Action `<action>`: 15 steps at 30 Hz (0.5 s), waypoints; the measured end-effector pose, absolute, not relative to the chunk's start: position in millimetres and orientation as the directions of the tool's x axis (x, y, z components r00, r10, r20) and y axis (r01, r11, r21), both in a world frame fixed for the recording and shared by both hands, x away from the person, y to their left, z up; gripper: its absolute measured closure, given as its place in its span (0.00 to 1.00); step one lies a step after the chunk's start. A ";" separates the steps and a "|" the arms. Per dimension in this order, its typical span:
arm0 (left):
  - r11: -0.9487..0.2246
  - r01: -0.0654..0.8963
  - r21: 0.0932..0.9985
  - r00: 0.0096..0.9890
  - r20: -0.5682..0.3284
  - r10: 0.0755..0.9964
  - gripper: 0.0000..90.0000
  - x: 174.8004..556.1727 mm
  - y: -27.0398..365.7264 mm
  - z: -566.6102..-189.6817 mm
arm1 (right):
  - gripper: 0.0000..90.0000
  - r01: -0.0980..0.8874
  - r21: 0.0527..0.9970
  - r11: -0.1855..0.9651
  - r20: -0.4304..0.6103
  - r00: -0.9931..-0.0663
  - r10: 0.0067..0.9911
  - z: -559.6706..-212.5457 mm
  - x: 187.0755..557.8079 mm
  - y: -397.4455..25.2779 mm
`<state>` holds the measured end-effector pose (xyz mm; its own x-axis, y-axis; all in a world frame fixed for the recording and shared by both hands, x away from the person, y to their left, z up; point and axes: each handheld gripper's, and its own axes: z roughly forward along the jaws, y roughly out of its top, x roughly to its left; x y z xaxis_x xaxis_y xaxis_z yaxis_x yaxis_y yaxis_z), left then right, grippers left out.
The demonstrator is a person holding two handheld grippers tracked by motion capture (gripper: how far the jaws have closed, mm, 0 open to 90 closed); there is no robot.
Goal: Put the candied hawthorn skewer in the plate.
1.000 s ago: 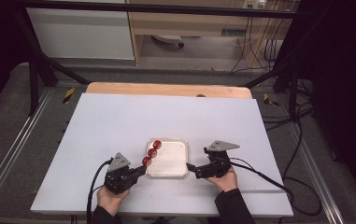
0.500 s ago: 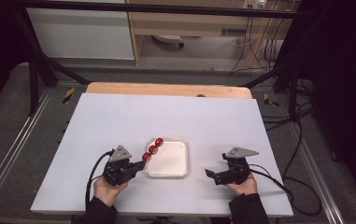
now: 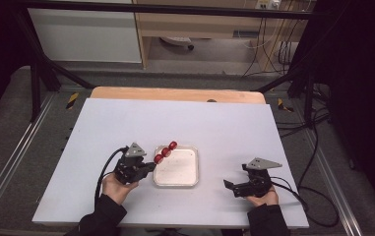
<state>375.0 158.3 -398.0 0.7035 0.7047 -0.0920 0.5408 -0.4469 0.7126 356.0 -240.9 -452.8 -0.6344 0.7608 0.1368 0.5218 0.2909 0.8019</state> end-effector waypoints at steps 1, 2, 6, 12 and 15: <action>-0.446 0.544 0.710 0.702 -0.094 0.706 0.97 377.1 156.6 -397.9 | 0.00 0.521 0.802 0.291 0.136 -0.635 0.761 -452.9 355.9 -241.0; -0.451 0.545 0.707 0.702 -0.090 0.706 0.97 379.6 155.4 -397.8 | 0.00 0.521 0.802 0.292 0.136 -0.635 0.761 -453.0 355.9 -241.0; -0.450 0.561 0.695 0.690 -0.092 0.718 0.97 388.6 150.3 -401.3 | 0.00 0.527 0.797 0.294 0.139 -0.635 0.760 -453.5 355.2 -241.1; -0.464 0.582 0.668 0.681 -0.089 0.726 0.98 396.9 140.6 -409.6 | 0.00 0.521 0.803 0.289 0.140 -0.636 0.758 -453.4 355.2 -242.2; -0.474 0.590 0.654 0.678 -0.083 0.730 0.97 398.7 136.1 -414.6 | 0.00 0.524 0.801 0.290 0.143 -0.638 0.757 -453.9 354.5 -242.1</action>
